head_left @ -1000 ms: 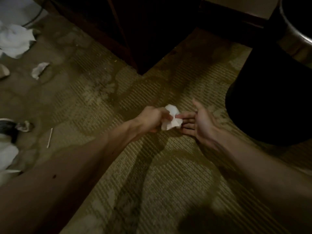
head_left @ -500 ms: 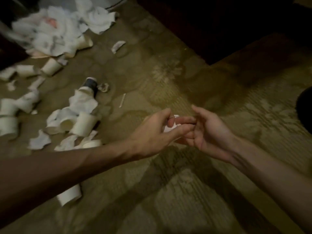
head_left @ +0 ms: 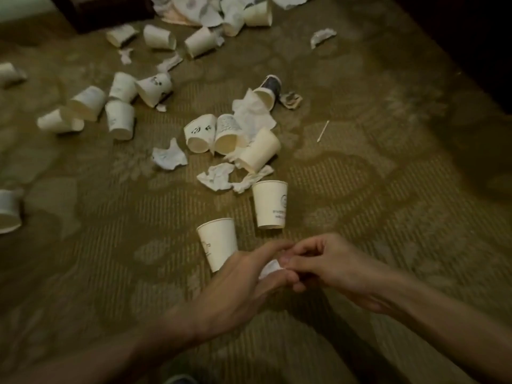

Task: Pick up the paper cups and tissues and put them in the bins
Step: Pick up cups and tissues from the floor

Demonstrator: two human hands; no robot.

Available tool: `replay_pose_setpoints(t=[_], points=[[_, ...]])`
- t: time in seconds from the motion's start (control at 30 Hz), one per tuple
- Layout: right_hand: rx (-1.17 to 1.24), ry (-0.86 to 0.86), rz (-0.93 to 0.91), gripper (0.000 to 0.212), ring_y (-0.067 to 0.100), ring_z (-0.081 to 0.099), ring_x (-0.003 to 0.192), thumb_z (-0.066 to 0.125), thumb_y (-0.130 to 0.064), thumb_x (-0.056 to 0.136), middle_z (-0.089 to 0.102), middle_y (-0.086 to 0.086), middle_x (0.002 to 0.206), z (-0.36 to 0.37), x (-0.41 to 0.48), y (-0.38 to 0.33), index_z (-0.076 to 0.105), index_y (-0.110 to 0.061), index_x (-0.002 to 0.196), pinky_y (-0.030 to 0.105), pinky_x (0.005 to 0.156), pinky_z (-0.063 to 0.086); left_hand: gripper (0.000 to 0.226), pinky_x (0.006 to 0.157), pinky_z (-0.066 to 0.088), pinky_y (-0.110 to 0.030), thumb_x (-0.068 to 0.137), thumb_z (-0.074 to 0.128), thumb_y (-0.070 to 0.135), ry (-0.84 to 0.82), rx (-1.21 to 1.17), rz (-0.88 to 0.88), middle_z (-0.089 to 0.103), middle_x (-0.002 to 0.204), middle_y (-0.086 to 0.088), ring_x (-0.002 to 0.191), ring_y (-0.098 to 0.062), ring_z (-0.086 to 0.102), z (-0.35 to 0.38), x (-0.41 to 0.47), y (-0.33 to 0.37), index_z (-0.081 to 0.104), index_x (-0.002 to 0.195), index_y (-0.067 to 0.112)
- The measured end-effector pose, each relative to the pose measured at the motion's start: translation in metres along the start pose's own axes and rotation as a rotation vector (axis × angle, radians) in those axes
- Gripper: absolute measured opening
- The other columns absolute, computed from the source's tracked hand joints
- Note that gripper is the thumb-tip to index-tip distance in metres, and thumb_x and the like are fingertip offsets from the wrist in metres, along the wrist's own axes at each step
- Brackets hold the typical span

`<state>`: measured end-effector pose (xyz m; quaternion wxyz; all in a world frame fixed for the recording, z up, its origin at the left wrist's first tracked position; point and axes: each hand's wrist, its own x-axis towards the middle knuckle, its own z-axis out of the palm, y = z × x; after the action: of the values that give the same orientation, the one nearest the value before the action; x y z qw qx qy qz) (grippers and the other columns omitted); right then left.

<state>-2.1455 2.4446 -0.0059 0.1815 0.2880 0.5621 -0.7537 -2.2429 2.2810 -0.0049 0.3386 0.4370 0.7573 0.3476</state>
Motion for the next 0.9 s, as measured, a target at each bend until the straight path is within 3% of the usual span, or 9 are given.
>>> replay_pose_setpoints(t=[0.1,0.23,0.33,0.43,0.5,0.6,0.7,0.8,0.9], points=[[-0.070,0.002,0.022,0.018,0.011,0.065,0.067,0.074,-0.030,0.076,0.073,0.005,0.078,0.021,0.016,-0.013,0.079,-0.015,0.084,0.024,0.065,0.052,0.044,0.083,0.051,-0.016,0.091,0.039,0.065,0.058,-0.024,0.002,0.066,0.107,0.026,0.100,0.008,0.061,-0.013,-0.008,-0.020,0.041,0.132,0.050],[-0.153,0.009,-0.027,0.023,0.011,0.064,0.071,0.072,-0.037,0.072,0.073,0.005,0.079,0.050,0.036,-0.053,0.080,-0.016,0.081,0.027,0.068,0.053,0.046,0.075,0.055,-0.030,0.087,0.032,0.074,0.185,-0.007,0.012,0.069,0.102,0.014,0.089,0.003,0.063,-0.051,-0.005,-0.038,0.042,0.126,0.051],[-0.265,-0.010,-0.021,0.020,0.011,0.069,0.075,0.066,-0.033,0.087,0.074,-0.001,0.079,0.067,0.050,-0.084,0.080,-0.020,0.080,0.026,0.068,0.055,0.041,0.060,0.056,-0.038,0.085,0.027,0.077,0.287,-0.020,0.029,0.069,0.086,0.014,0.075,-0.003,0.065,-0.079,0.000,-0.051,0.048,0.107,0.050],[-0.436,0.052,0.005,0.025,0.010,0.069,0.076,0.064,-0.036,0.091,0.073,-0.003,0.077,0.081,0.068,-0.113,0.078,-0.016,0.084,0.027,0.067,0.055,0.047,0.056,0.053,-0.038,0.086,0.029,0.078,0.396,-0.042,-0.011,0.065,0.074,0.010,0.069,-0.006,0.062,-0.099,0.006,-0.062,0.051,0.083,0.036],[-0.585,0.118,-0.031,0.022,0.009,0.068,0.077,0.063,-0.032,0.093,0.073,-0.004,0.079,0.084,0.080,-0.127,0.076,-0.015,0.089,0.026,0.068,0.056,0.051,0.058,0.051,-0.040,0.089,0.034,0.074,0.427,-0.034,-0.063,0.064,0.070,0.006,0.065,-0.008,0.059,-0.109,0.013,-0.068,0.056,0.081,0.029],[-0.985,0.197,-0.121,0.019,0.009,0.066,0.085,0.061,-0.033,0.094,0.073,-0.006,0.091,0.075,0.099,-0.140,0.075,-0.021,0.099,0.032,0.076,0.055,0.044,0.063,0.051,-0.040,0.097,0.042,0.057,0.415,-0.053,-0.151,0.064,0.073,0.003,0.068,-0.012,0.060,-0.117,0.028,-0.079,0.063,0.081,0.022],[-1.236,0.177,-0.095,0.023,0.010,0.065,0.088,0.059,-0.033,0.096,0.073,-0.003,0.102,0.063,0.124,-0.142,0.075,-0.020,0.107,0.036,0.080,0.056,0.033,0.065,0.049,-0.037,0.100,0.049,0.041,0.433,-0.103,-0.239,0.066,0.081,0.001,0.076,-0.014,0.061,-0.119,0.036,-0.094,0.066,0.084,0.018],[-1.437,0.133,-0.028,0.026,0.016,0.065,0.091,0.058,-0.031,0.096,0.071,0.004,0.105,0.055,0.157,-0.136,0.073,-0.014,0.108,0.039,0.082,0.056,0.010,0.068,0.058,-0.041,0.096,0.058,0.035,0.452,-0.207,-0.306,0.066,0.103,-0.001,0.090,-0.018,0.065,-0.121,0.039,-0.108,0.059,0.087,0.034],[-1.546,0.092,-0.043,0.021,0.017,0.064,0.087,0.062,-0.025,0.094,0.069,0.006,0.105,0.051,0.182,-0.130,0.072,-0.012,0.108,0.032,0.075,0.054,0.016,0.066,0.058,-0.042,0.092,0.065,0.032,0.469,-0.246,-0.374,0.065,0.099,-0.003,0.089,-0.026,0.064,-0.123,0.037,-0.118,0.055,0.088,0.043]])
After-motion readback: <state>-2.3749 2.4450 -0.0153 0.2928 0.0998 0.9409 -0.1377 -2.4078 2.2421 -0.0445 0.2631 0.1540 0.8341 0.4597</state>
